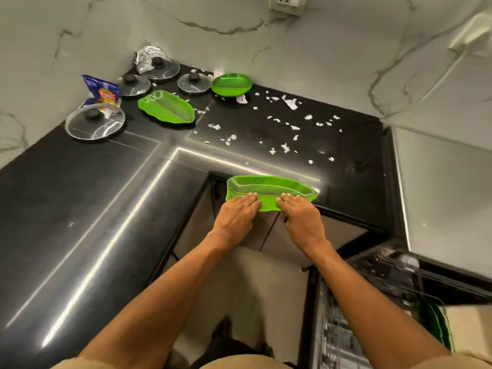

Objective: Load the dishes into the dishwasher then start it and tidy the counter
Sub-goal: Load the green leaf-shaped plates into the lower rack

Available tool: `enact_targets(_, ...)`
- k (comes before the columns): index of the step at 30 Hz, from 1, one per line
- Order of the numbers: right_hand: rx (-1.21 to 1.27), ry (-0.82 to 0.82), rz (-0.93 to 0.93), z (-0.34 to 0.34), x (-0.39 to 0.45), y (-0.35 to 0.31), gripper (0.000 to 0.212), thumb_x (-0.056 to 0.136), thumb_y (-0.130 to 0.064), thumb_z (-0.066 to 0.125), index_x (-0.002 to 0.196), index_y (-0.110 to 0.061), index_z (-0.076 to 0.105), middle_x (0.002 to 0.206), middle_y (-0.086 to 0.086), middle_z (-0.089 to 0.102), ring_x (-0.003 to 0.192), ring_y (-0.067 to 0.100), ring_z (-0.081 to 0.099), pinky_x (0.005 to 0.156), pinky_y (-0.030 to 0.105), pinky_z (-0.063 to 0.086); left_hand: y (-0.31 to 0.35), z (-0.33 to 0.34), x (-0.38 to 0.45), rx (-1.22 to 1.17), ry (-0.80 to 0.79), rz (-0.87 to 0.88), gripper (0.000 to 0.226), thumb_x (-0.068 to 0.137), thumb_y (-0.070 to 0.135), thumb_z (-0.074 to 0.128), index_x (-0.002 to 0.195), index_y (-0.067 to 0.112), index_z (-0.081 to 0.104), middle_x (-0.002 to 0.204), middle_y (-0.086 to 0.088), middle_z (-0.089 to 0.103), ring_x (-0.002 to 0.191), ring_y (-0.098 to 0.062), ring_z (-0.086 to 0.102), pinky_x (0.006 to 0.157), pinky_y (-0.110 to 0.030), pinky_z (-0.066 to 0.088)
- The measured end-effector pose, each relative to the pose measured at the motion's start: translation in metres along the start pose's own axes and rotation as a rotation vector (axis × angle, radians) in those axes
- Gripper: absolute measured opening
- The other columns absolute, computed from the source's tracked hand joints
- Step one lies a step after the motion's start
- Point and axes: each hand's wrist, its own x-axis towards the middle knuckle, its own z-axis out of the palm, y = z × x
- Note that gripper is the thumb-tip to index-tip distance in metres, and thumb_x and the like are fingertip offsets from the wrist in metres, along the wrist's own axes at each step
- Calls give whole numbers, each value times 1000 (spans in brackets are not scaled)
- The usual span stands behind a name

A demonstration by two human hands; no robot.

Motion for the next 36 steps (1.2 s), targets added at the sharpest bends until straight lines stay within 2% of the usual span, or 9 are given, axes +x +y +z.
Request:
enact_targets(2,-38,23,36,-9,-32,4,49,74,-13,37,100,-4,78,107,16,75,97,32,74,87,49,59,26,6,-11,6,-20,56,58,46,4,76,104,7,75,114,-14,73,103,-26,72,84,-37,58)
enact_targets(4,-78,42,62,-19,-69,9,49,74,-12,37,99,-4,79,107,16,76,97,31,74,88,50,58,55,11,-23,14,-19,128,46,64,14,54,104,7,75,114,-14,73,102,-26,72,83,-37,58)
enact_targets(7,-102,54,108,-37,-126,16,48,75,-12,38,101,-3,78,109,16,75,99,31,74,90,50,57,100,21,-37,26,0,207,54,70,17,34,103,7,76,113,-14,73,101,-26,72,82,-37,58)
enact_targets(15,-147,55,252,-92,-326,41,44,74,-9,44,102,-2,77,108,18,75,98,32,74,92,51,55,266,71,-104,-25,-1,349,49,73,9,37,102,7,76,112,-13,74,101,-25,72,82,-36,58)
enact_targets(17,-149,60,281,-108,-379,43,34,74,-4,57,101,-2,77,107,18,75,97,33,74,92,52,55,310,82,-126,-36,26,375,47,74,9,38,100,7,77,110,-13,74,98,-25,73,80,-35,58)
enact_targets(19,-148,43,322,-126,-431,46,36,67,4,69,101,-2,77,107,19,75,97,33,74,91,52,55,356,91,-145,-47,20,404,47,75,10,38,101,6,77,110,-14,74,98,-26,73,80,-36,59)
enact_targets(26,-157,37,455,-184,-560,63,50,75,-12,37,102,-4,78,107,17,75,99,31,74,93,50,55,483,112,-179,-82,-56,461,47,76,11,38,102,7,76,109,-13,74,96,-25,74,77,-37,60)
enact_targets(32,-189,67,561,-218,-641,111,40,72,-4,45,94,-7,79,101,14,77,94,30,74,90,48,56,583,144,-171,-193,-80,472,45,76,11,38,99,9,77,106,-11,75,94,-26,74,73,-40,61)
enact_targets(36,-225,-51,556,-239,-684,159,39,72,-8,45,90,-11,80,96,10,78,89,27,75,86,43,59,641,182,-162,-222,-114,437,43,70,1,49,102,10,77,106,-9,76,94,-25,74,69,-39,62)
